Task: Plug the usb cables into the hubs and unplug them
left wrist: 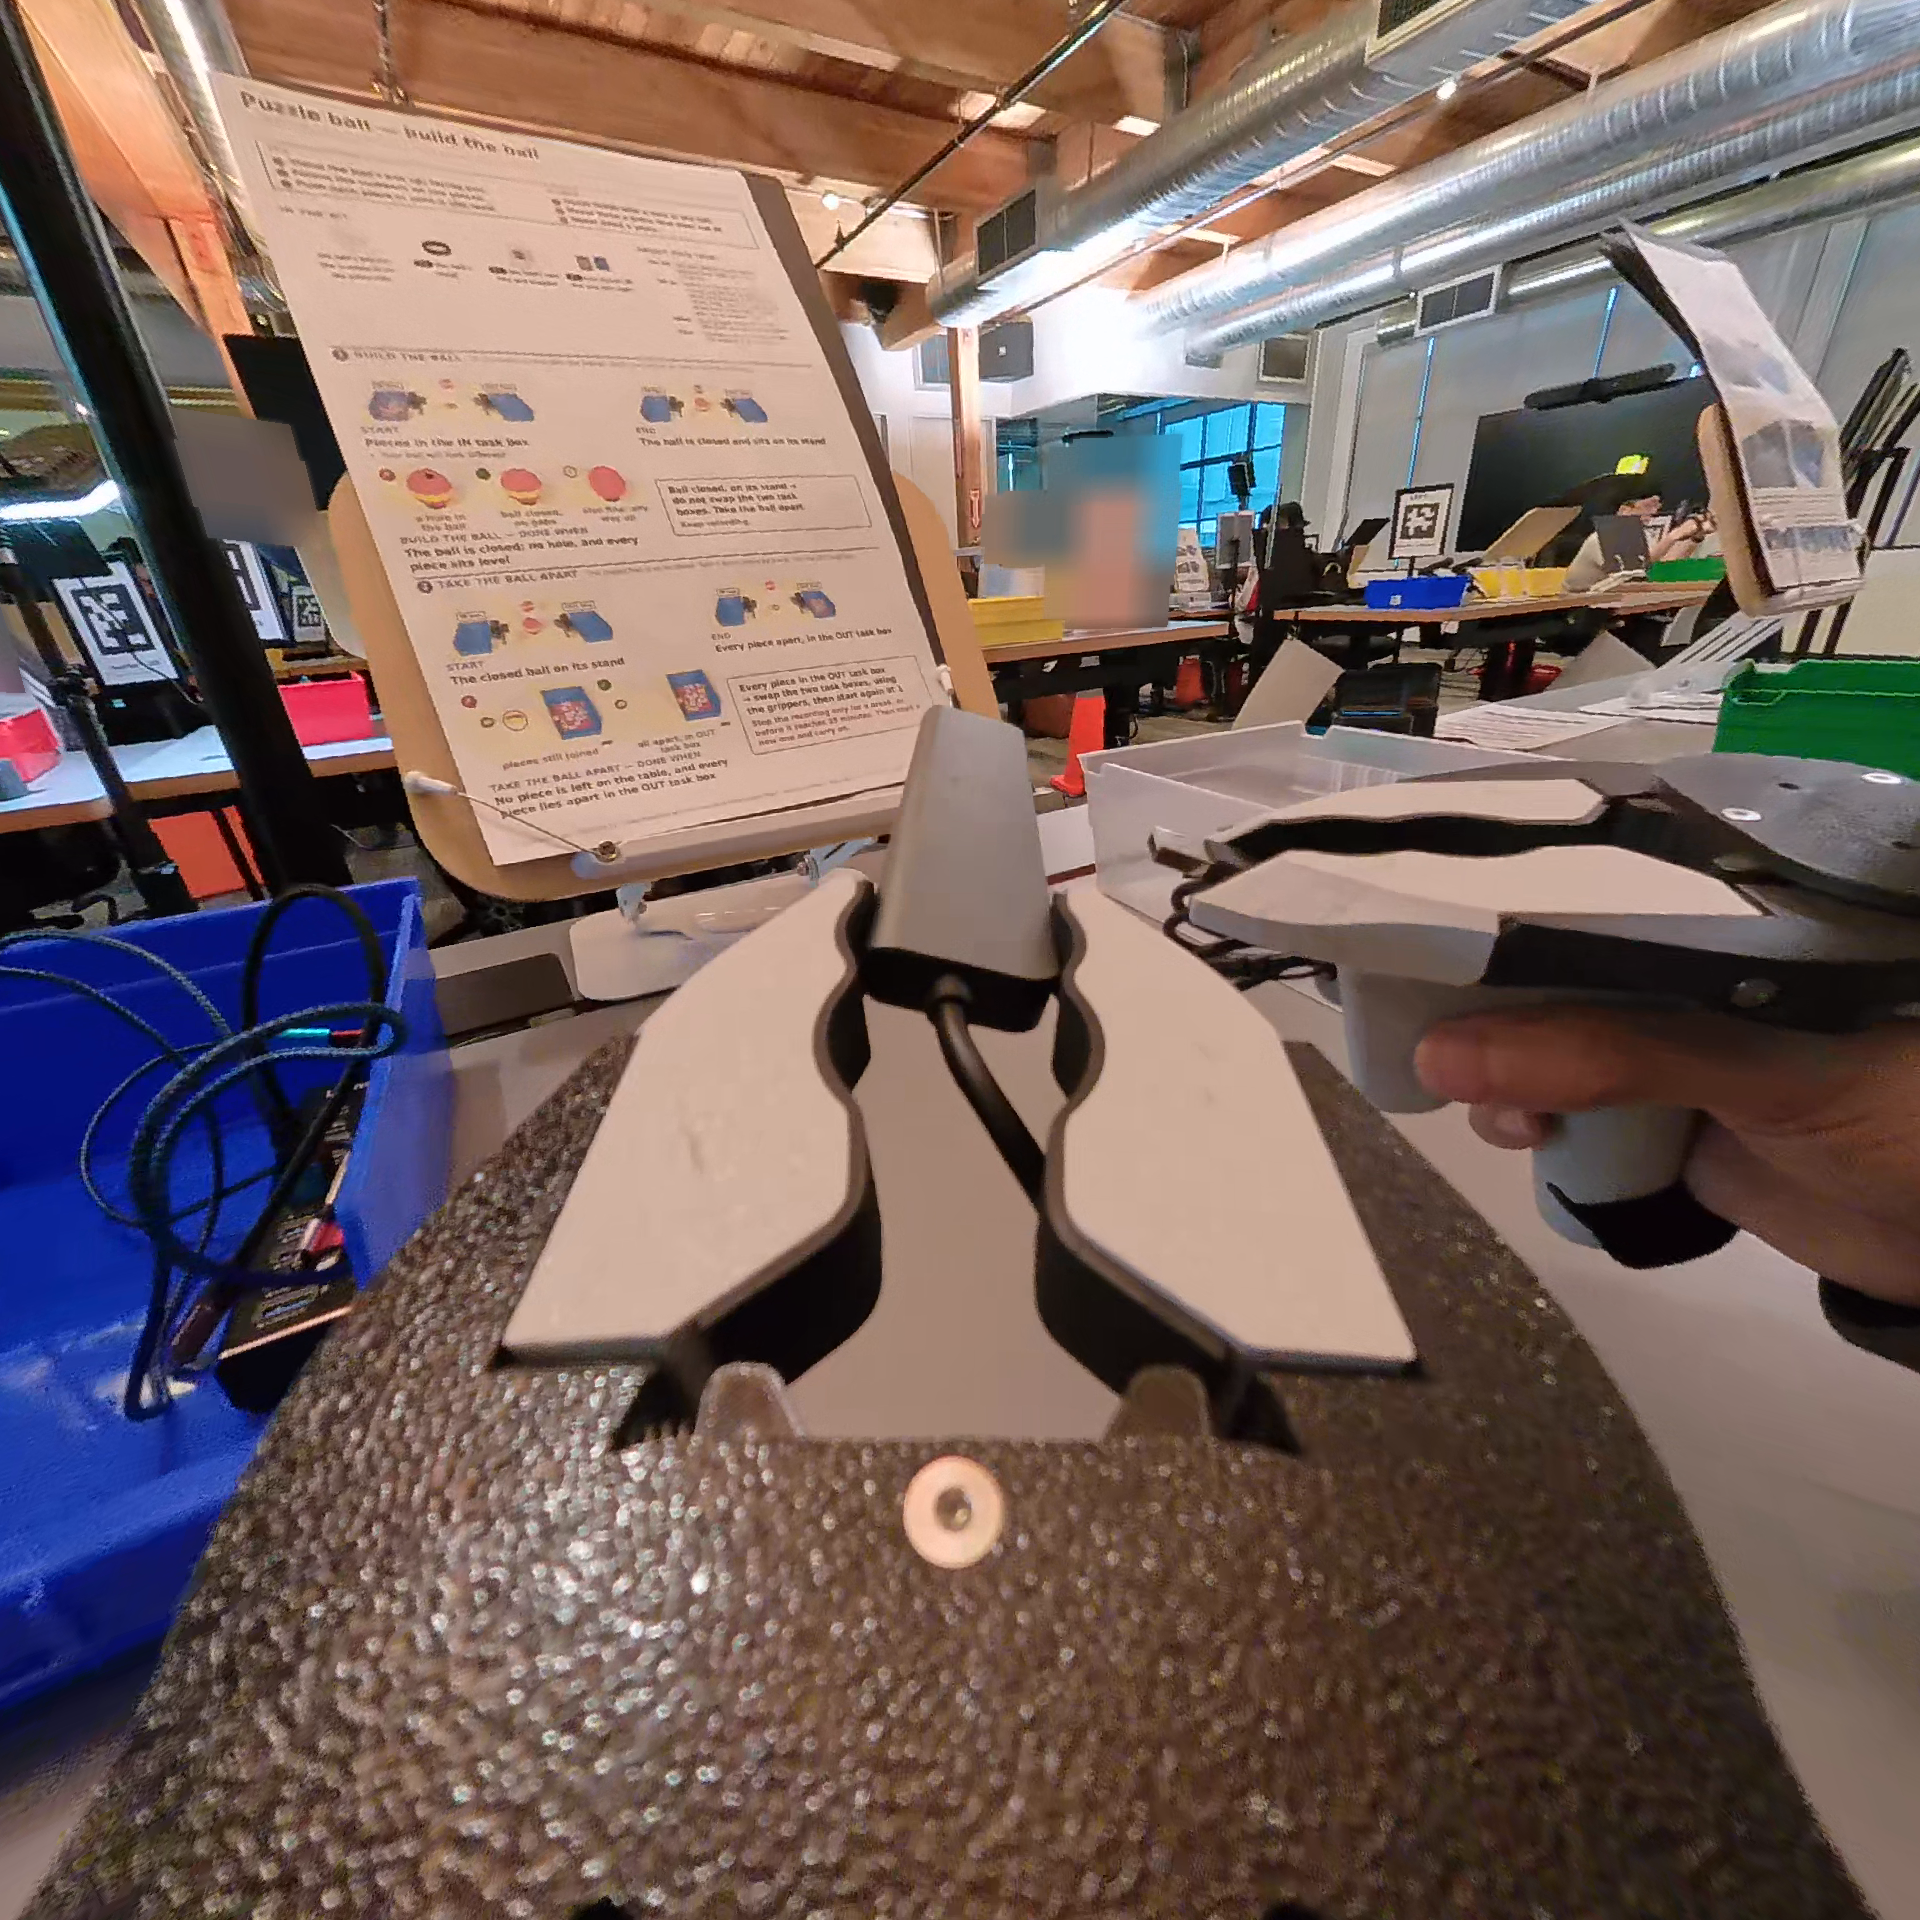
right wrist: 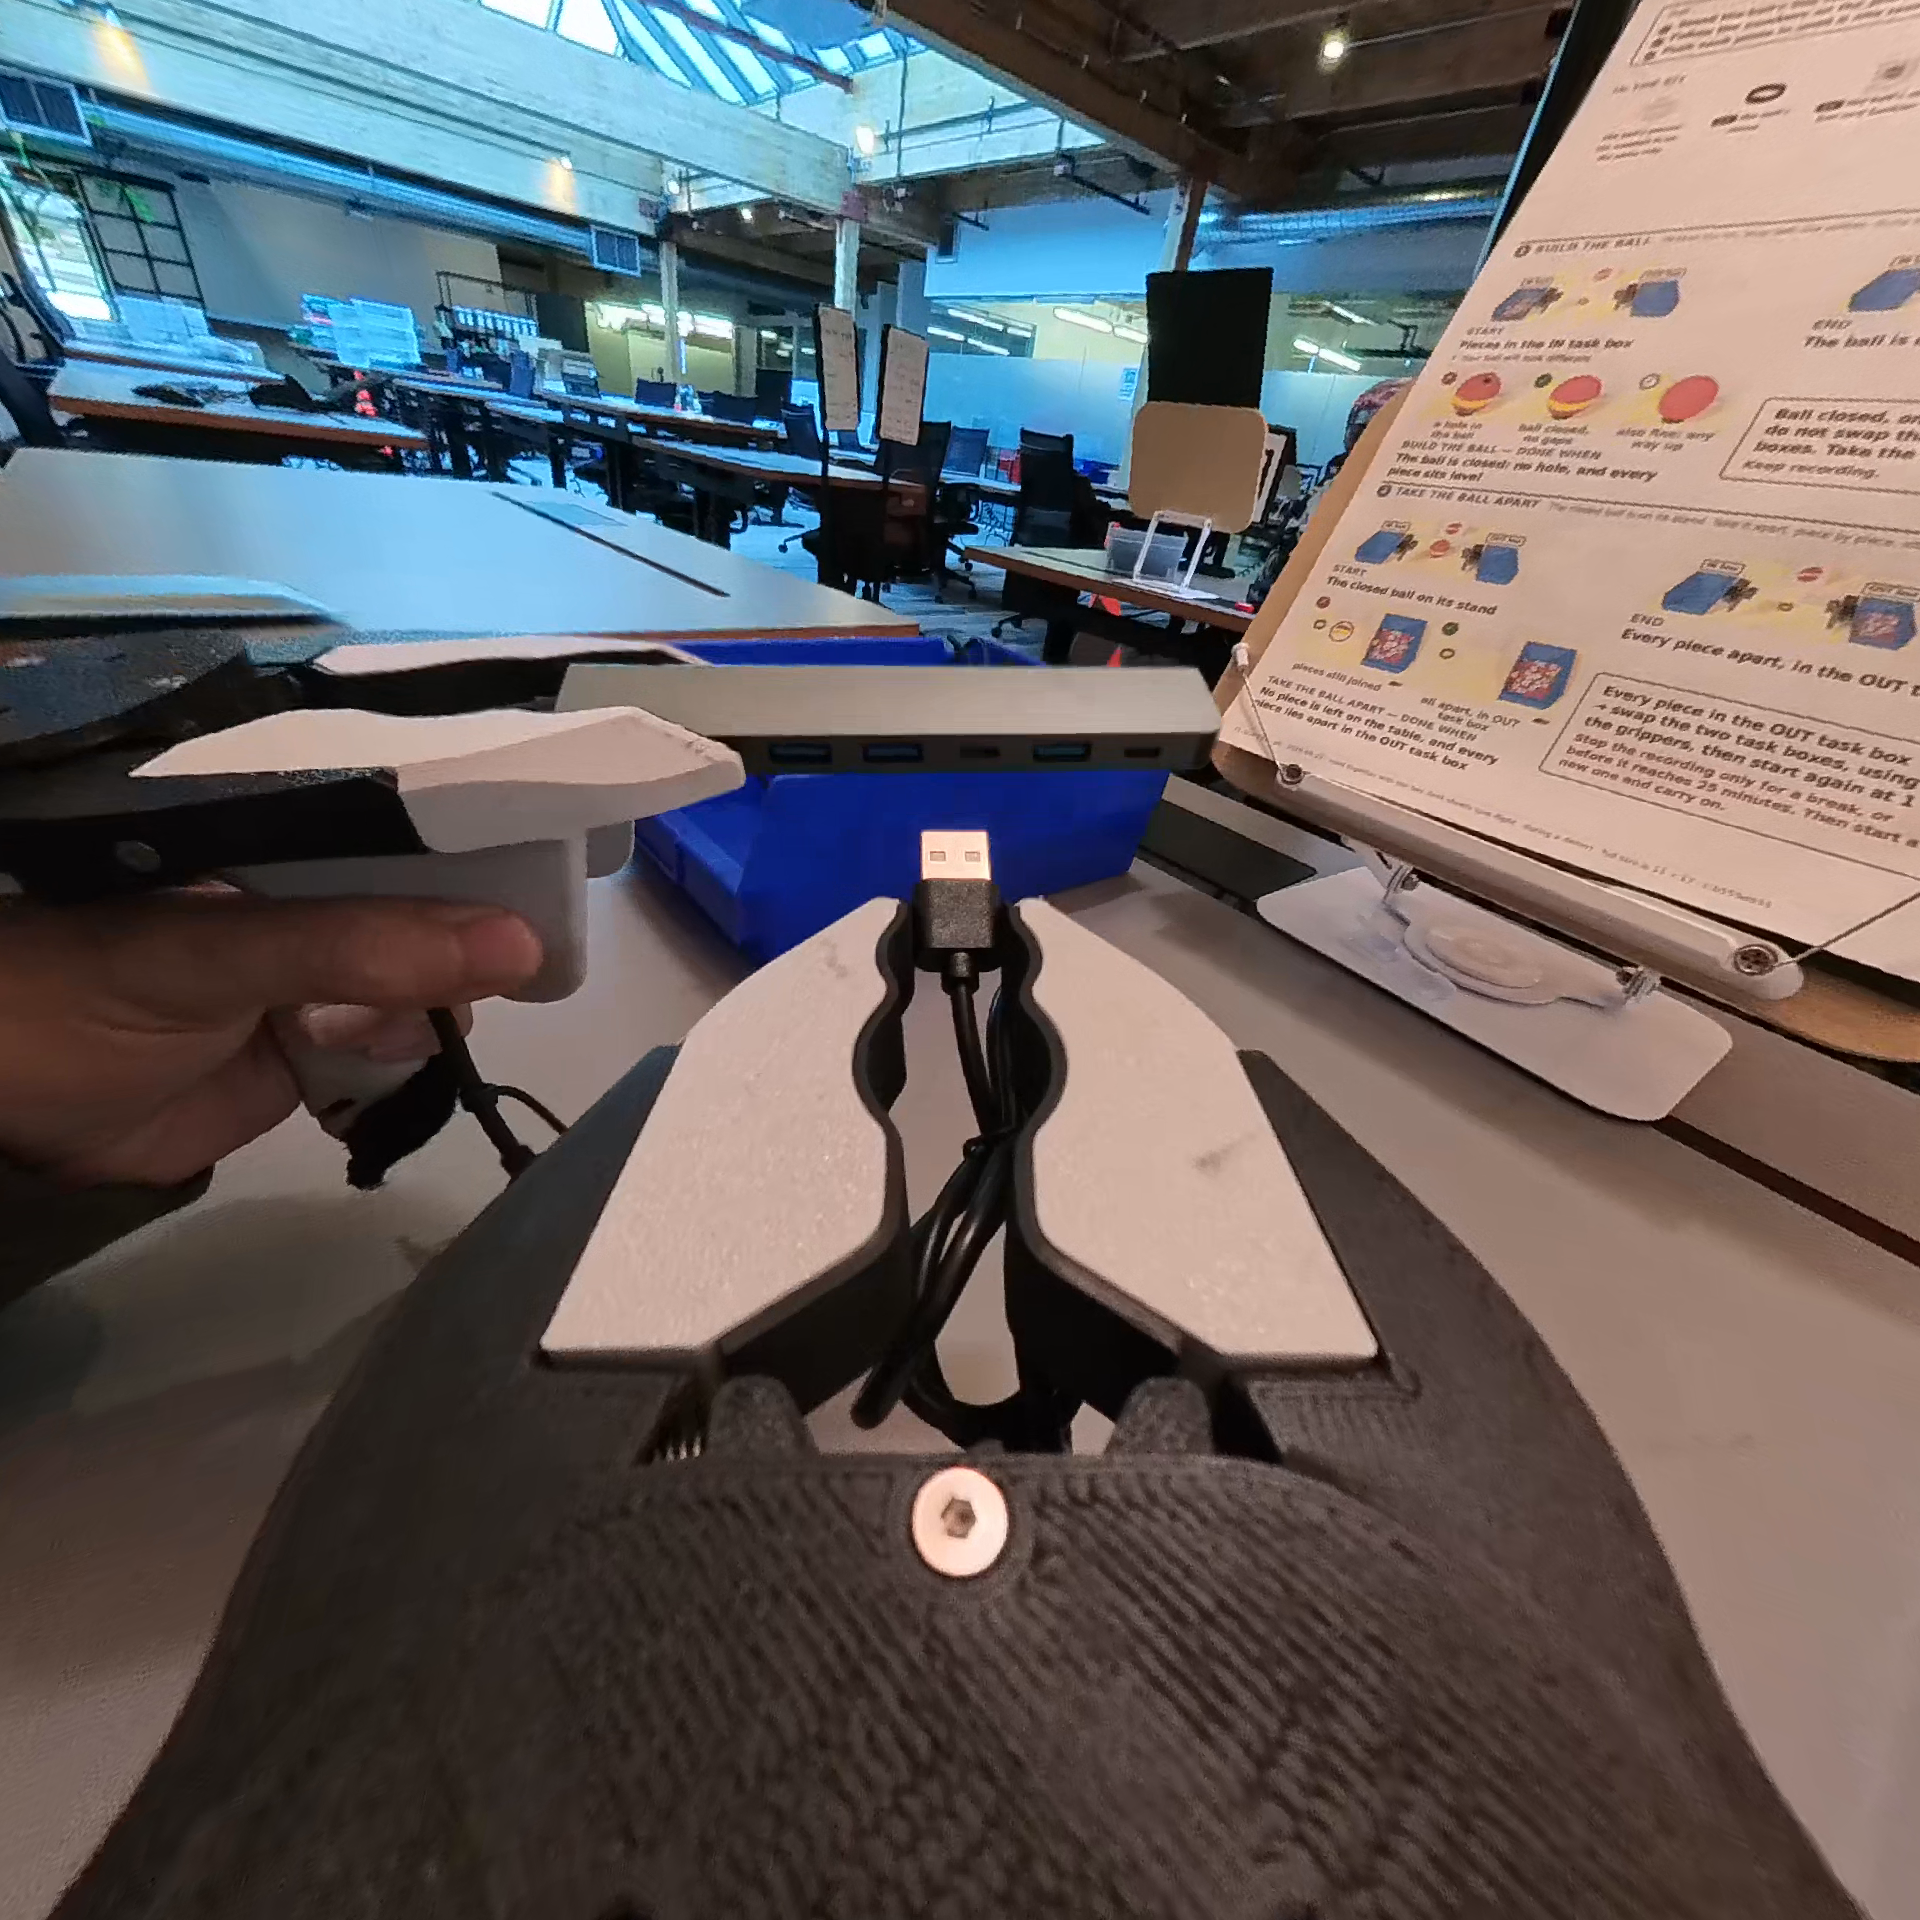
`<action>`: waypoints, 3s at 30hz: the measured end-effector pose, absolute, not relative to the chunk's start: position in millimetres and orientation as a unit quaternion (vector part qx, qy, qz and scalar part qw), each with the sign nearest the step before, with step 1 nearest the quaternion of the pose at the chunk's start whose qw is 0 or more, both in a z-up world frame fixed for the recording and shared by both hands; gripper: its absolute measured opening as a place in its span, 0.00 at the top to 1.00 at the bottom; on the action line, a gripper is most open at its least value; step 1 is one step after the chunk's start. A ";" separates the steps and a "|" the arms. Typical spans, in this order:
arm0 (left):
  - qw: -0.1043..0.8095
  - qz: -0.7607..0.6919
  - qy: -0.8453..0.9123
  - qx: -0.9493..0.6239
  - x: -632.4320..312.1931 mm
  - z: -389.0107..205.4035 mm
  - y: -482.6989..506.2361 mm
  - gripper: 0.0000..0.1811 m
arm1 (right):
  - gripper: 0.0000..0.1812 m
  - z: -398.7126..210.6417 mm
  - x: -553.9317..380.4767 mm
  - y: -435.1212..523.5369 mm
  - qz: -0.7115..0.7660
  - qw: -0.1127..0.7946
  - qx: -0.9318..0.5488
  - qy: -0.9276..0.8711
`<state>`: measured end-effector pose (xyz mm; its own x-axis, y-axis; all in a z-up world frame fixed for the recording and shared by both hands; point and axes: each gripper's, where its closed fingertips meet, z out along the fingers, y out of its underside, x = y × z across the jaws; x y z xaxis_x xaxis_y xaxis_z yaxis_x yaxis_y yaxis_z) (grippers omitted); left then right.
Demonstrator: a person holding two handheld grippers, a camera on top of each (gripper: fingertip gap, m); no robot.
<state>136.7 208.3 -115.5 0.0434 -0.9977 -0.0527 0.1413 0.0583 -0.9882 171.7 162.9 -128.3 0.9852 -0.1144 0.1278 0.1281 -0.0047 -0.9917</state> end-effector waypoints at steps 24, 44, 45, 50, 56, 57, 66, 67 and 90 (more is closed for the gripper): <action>0.553 -0.513 0.458 -0.470 132.4 -115.9 221.6 0.83 | 0.92 -137.7 394.7 -11.7 -0.352 0.414 -0.839 -0.006; 0.361 -0.679 0.561 -0.307 117.9 -111.7 139.2 0.83 | 0.54 -108.9 175.8 112.1 0.174 0.687 -0.696 -0.118; 0.345 -0.677 0.580 -0.296 114.6 -114.6 134.5 0.83 | 0.54 -104.9 167.4 110.9 0.177 0.698 -0.680 -0.142; 0.288 -0.675 0.624 -0.268 105.4 -127.0 122.8 0.83 | 0.60 -108.1 130.1 98.9 0.201 0.666 -0.674 -0.249; 0.261 -0.699 0.614 -0.256 101.6 -126.0 118.7 0.83 | 0.75 -114.0 121.7 94.9 0.182 0.649 -0.684 -0.278; 0.258 -0.698 0.618 -0.254 100.7 -126.8 117.2 0.83 | 0.77 -116.0 122.6 96.2 0.174 0.646 -0.690 -0.277; 0.257 -0.708 0.610 -0.246 99.1 -123.6 115.0 0.83 | 0.79 -122.1 119.5 96.5 0.165 0.634 -0.701 -0.281; 0.256 -0.708 0.610 -0.247 99.3 -124.0 115.1 0.83 | 0.79 -122.5 119.9 96.7 0.164 0.635 -0.702 -0.279; 0.288 -0.706 0.584 -0.278 107.8 -121.8 128.0 0.80 | 0.81 -114.0 127.5 99.7 0.131 0.655 -0.703 -0.245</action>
